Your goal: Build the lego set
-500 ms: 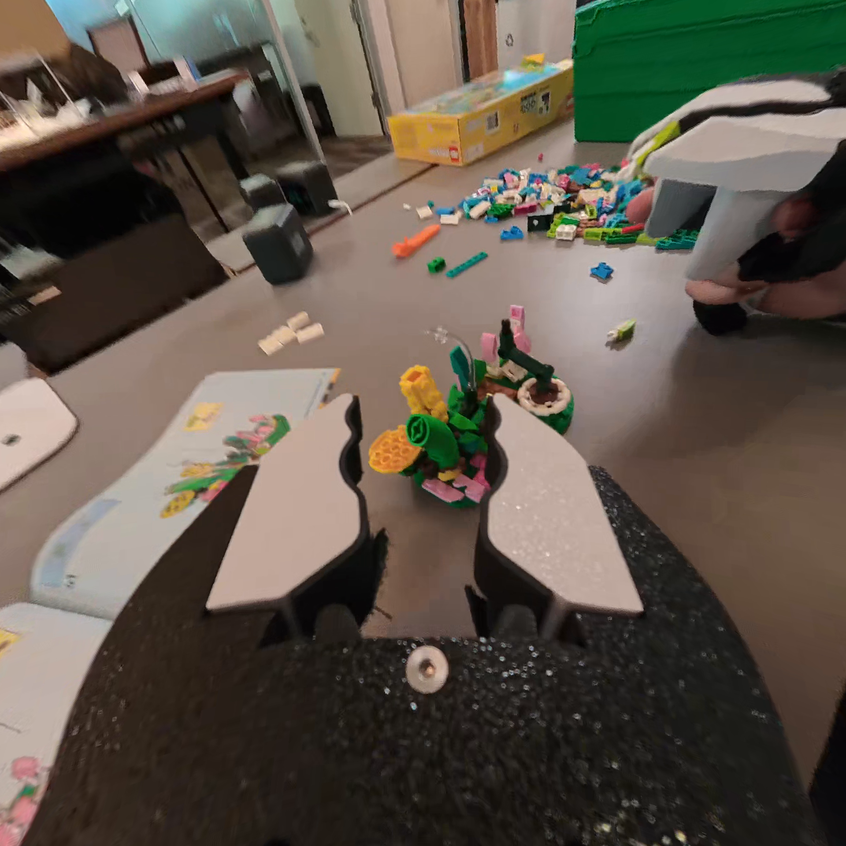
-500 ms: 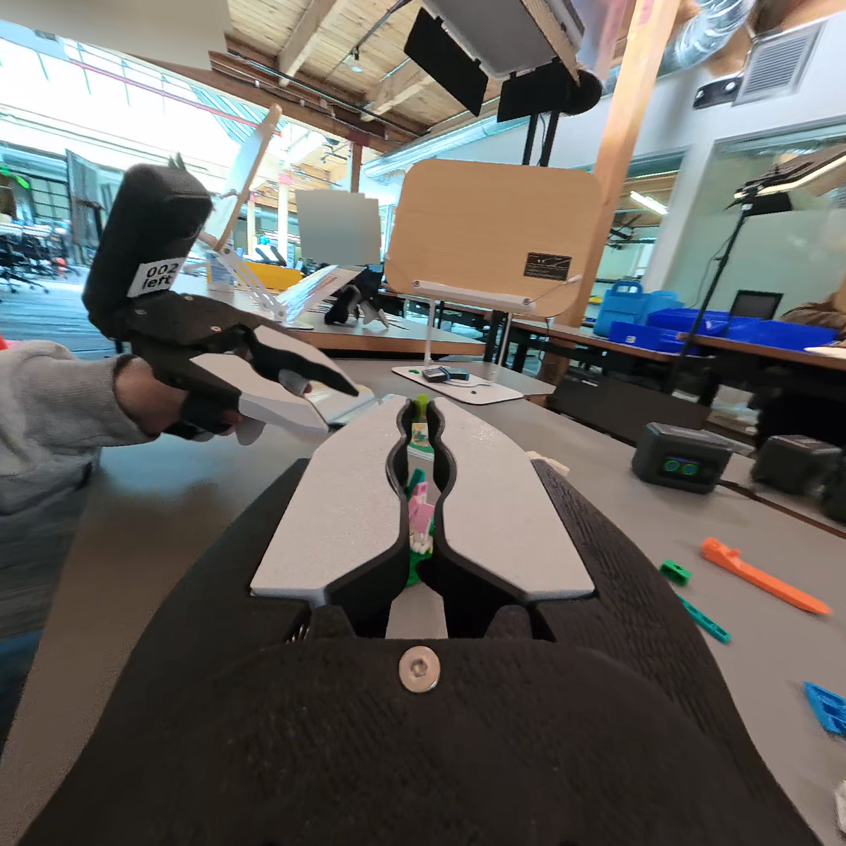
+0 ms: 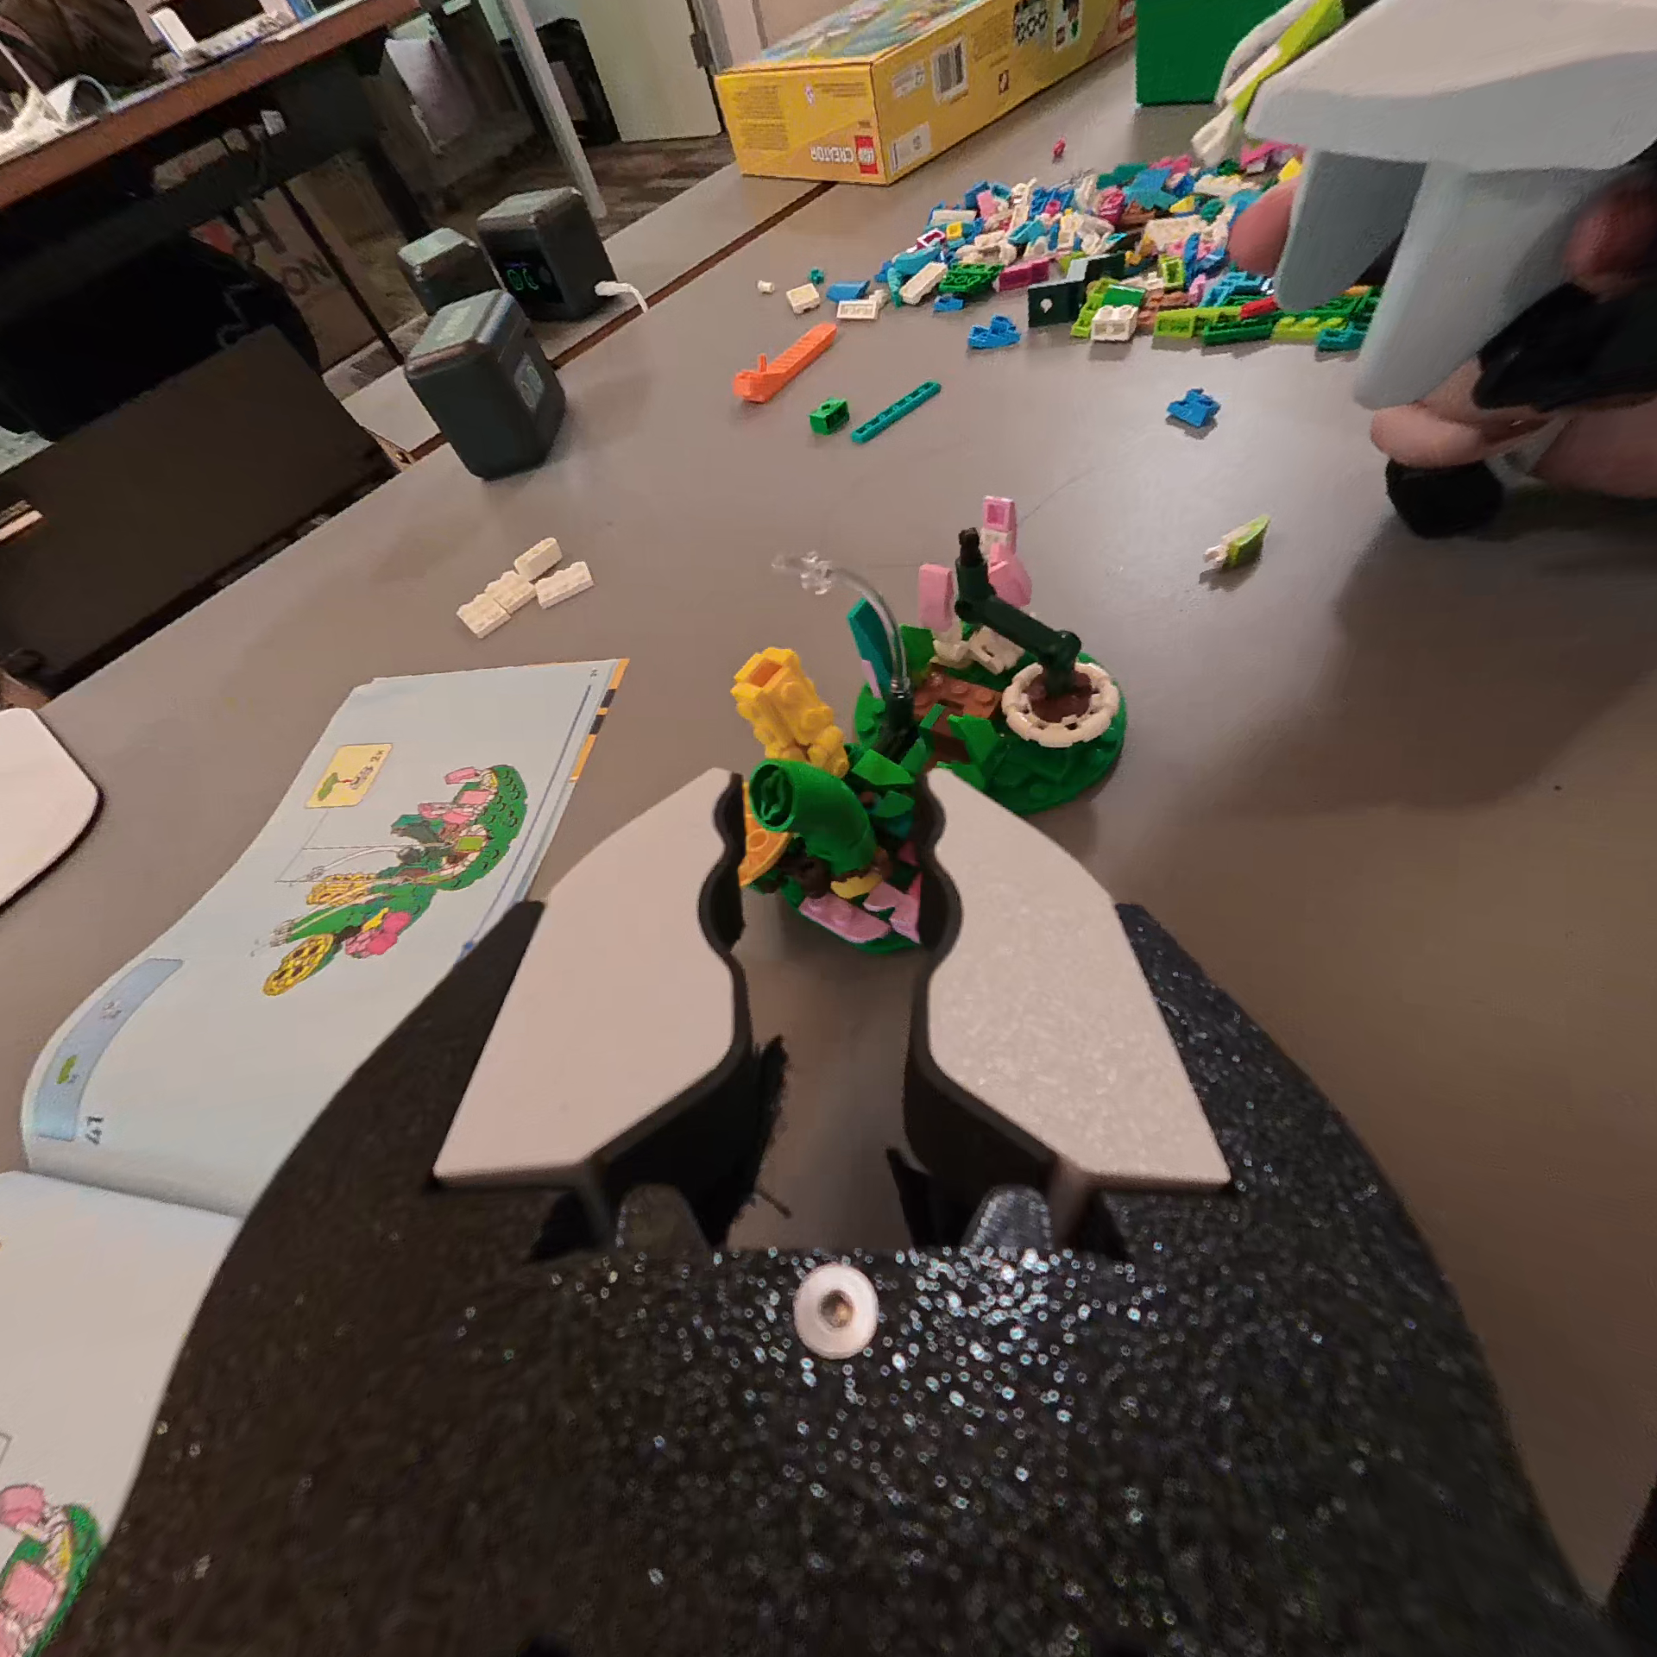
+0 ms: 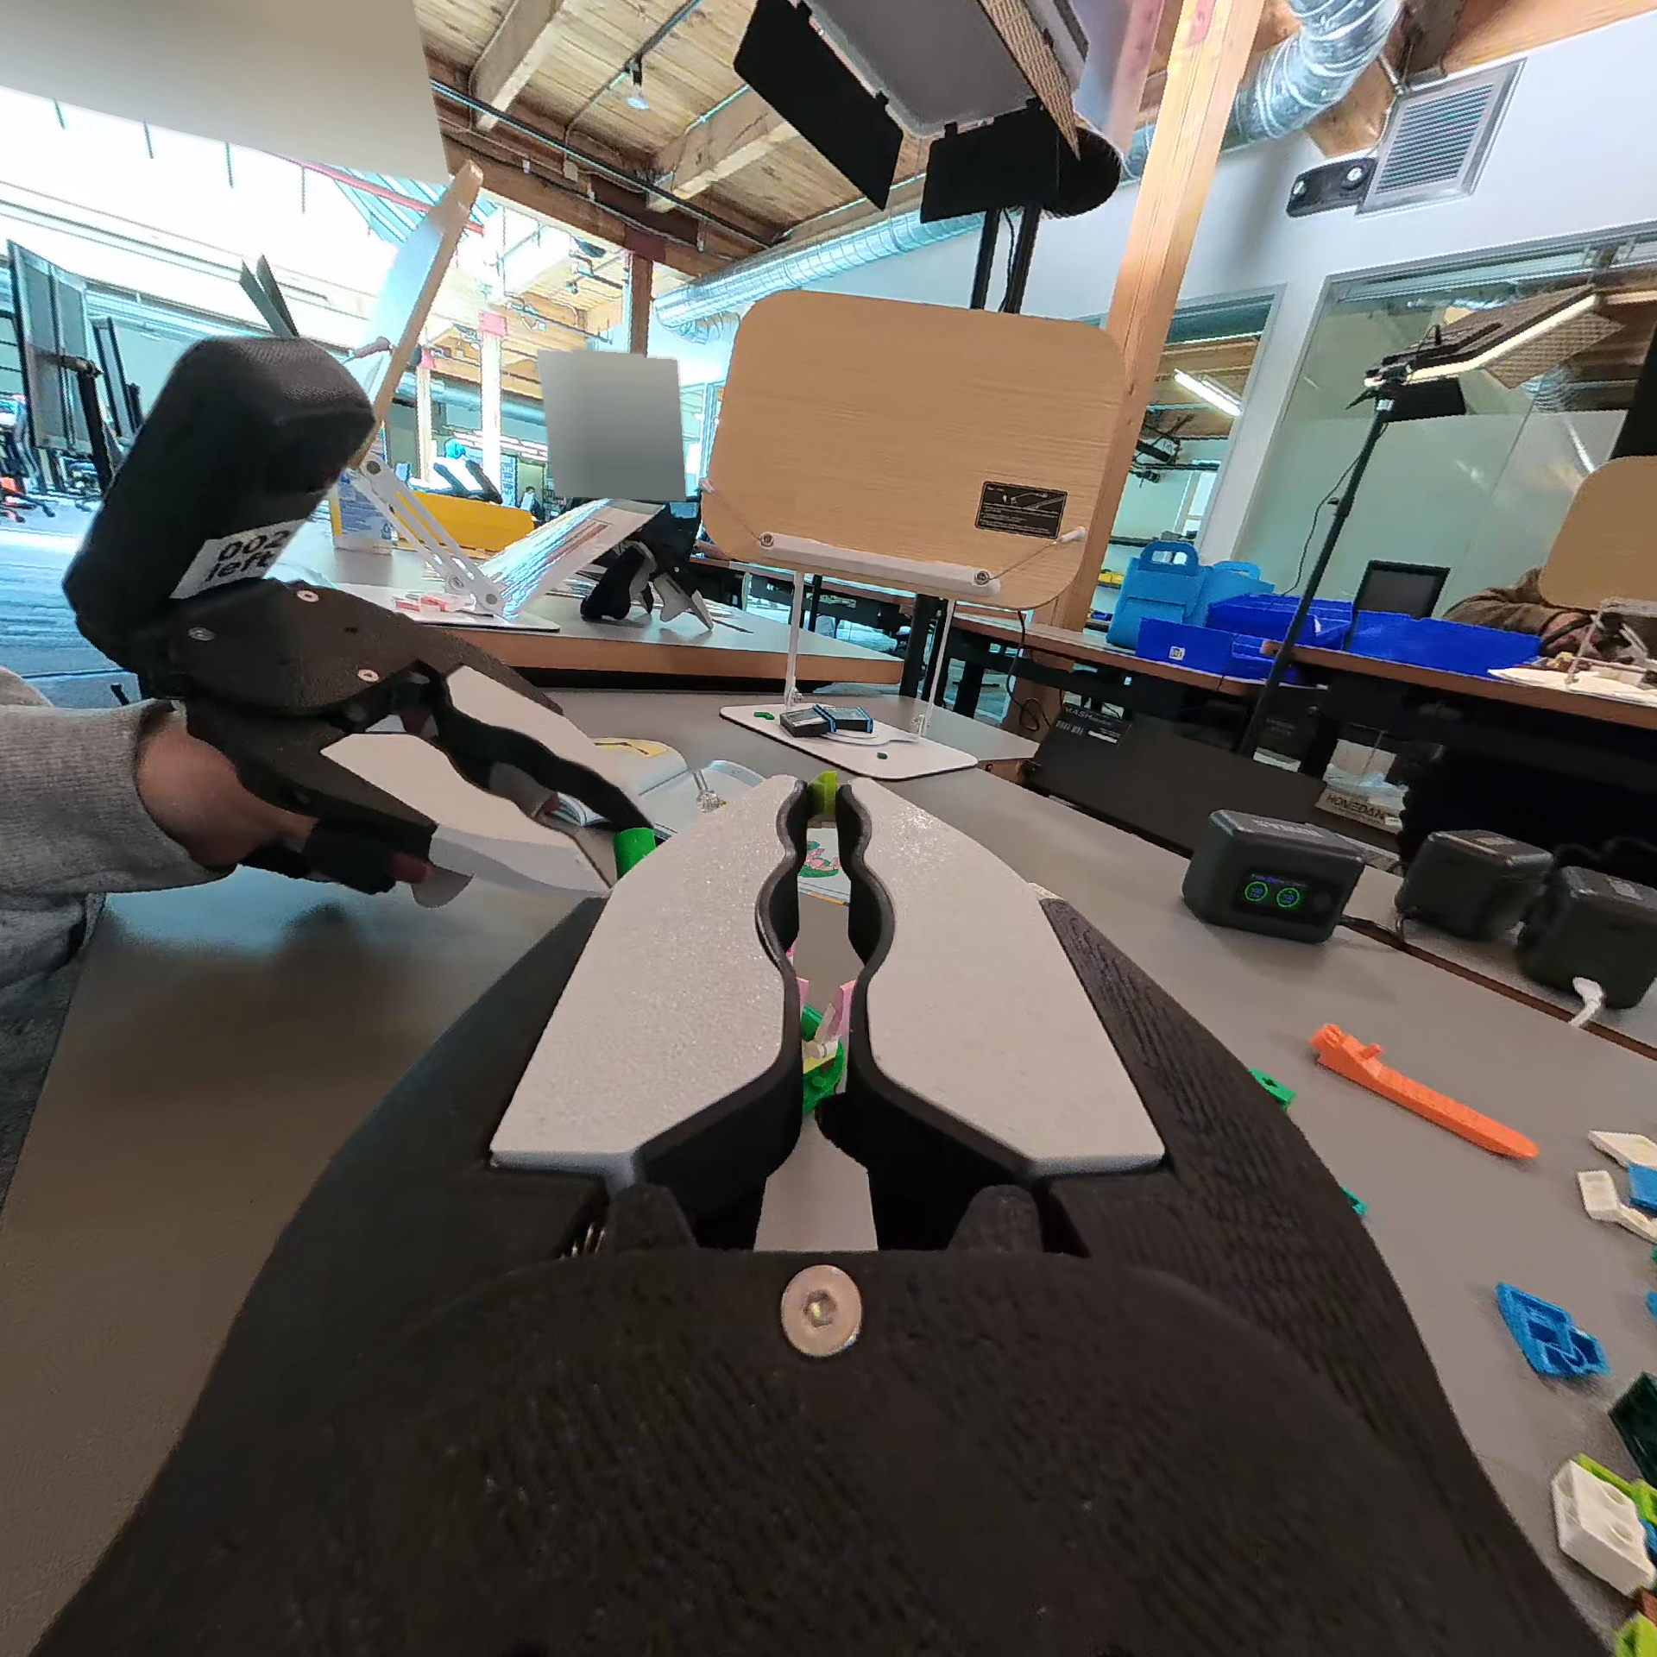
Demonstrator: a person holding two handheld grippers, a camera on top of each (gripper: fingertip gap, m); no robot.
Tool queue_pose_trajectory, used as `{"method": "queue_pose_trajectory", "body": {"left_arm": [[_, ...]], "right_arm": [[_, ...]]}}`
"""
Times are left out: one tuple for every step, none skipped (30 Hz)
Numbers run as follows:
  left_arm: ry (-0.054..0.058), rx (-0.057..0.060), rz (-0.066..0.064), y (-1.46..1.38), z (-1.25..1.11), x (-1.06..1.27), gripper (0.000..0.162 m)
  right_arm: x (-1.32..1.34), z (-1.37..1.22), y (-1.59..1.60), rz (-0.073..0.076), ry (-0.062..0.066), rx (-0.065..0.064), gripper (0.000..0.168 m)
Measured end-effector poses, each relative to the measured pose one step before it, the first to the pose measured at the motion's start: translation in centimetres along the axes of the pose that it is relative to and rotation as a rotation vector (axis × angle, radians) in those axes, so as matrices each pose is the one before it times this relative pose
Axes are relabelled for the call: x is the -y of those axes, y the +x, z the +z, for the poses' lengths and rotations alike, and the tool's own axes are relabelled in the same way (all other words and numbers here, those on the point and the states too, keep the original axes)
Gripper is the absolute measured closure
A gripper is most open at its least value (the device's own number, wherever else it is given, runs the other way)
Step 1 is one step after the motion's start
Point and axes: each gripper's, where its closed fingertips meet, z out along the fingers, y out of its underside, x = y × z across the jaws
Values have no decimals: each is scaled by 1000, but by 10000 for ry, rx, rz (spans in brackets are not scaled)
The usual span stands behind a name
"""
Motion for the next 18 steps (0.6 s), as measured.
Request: {"method": "queue_pose_trajectory", "body": {"left_arm": [[-69,-65,-26,92,56,-103,127],[-63,-7,-12,3,7,-74,127],[-20,1,19,-7,-46,18,127],[-5,0,36,11,-115,89,130],[70,16,87,-16,-131,142,137],[117,10,130,22,-136,183,144],[67,-82,119,179,-89,131,148],[-12,-94,62,177,-38,70,149],[-25,-125,50,217,-18,63,149],[1,-170,37,267,-21,72,149],[7,-173,-11,297,-15,77,149],[35,-237,-19,372,-30,118,147],[74,-265,-1,433,-49,179,147],[109,-177,-16,298,-83,268,148],[127,-107,6,202,-131,344,146],[145,-32,71,81,-215,412,145],[131,37,135,-55,-294,447,144],[109,125,163,-229,-391,439,143]], "right_arm": [[-6,17,-3,-5,-9,2,164],[7,1,9,2,-2,-7,164],[-1,-4,31,9,1,-14,164],[4,-61,11,9,0,-16,164],[-3,-33,28,-4,0,-18,164],[1,4,20,-20,-1,-20,164],[-1,4,5,-23,-3,-14,164],[8,6,4,-22,-4,-12,164],[4,-4,5,-27,-2,-13,164],[5,-2,-17,-24,-2,-5,164],[-2,-9,8,-20,-5,-12,164],[-25,-2,69,-29,-28,-57,164],[-86,9,192,-27,-80,-136,164],[-147,14,281,-8,-138,-183,164],[-203,25,329,-7,-186,-192,164],[-298,16,510,5,-270,-295,164],[-442,36,694,48,-397,-423,164],[-580,116,713,124,-549,-409,164]]}}
